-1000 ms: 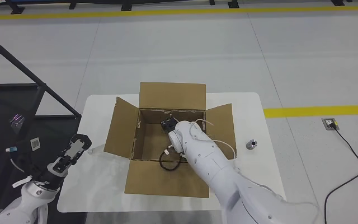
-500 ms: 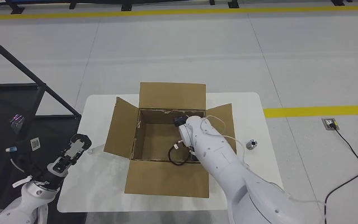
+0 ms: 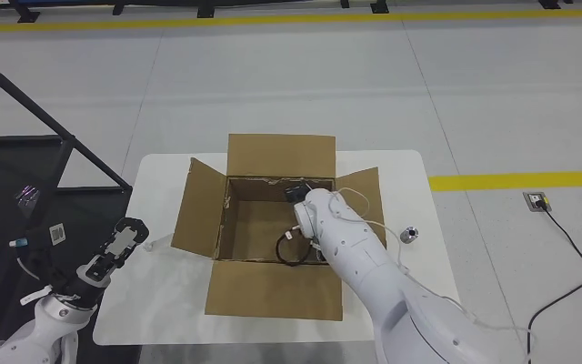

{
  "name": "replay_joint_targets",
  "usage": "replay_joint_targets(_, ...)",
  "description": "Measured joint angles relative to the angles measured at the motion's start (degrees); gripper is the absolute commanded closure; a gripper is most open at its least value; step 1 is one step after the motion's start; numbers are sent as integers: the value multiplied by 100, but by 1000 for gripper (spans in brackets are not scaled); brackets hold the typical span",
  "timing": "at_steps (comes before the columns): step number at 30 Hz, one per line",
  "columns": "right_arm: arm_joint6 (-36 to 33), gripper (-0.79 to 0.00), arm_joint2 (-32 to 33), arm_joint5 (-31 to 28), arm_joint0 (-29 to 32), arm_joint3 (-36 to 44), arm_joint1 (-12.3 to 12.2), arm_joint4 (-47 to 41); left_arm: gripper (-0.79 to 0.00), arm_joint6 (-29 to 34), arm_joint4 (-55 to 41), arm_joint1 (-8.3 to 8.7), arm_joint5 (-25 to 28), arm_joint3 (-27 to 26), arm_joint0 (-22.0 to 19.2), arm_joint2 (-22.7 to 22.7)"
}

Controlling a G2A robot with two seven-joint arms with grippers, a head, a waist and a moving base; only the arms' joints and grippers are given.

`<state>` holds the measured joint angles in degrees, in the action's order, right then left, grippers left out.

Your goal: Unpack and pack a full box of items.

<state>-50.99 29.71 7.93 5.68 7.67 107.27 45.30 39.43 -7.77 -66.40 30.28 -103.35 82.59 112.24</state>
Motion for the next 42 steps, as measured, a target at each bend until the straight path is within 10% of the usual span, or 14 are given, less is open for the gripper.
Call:
replay_joint_targets(13, 0, -363, 1, -32, 9, 6, -10, 39, -785, 0, 0, 0, 0, 0, 0, 0)
replay_joint_targets(15, 0, -785, 1, -32, 9, 6, -10, 39, -785, 0, 0, 0, 0, 0, 0, 0)
replay_joint_targets(40, 1066, -785, 208, -158, 239, 580, -173, -27, -782, -432, 1528, 30, -402, -266, 117, -315)
replay_joint_targets(42, 1204, -785, 254, -181, 289, 711, -230, -11, -545, -460, 1700, 34, -524, -307, 121, -415)
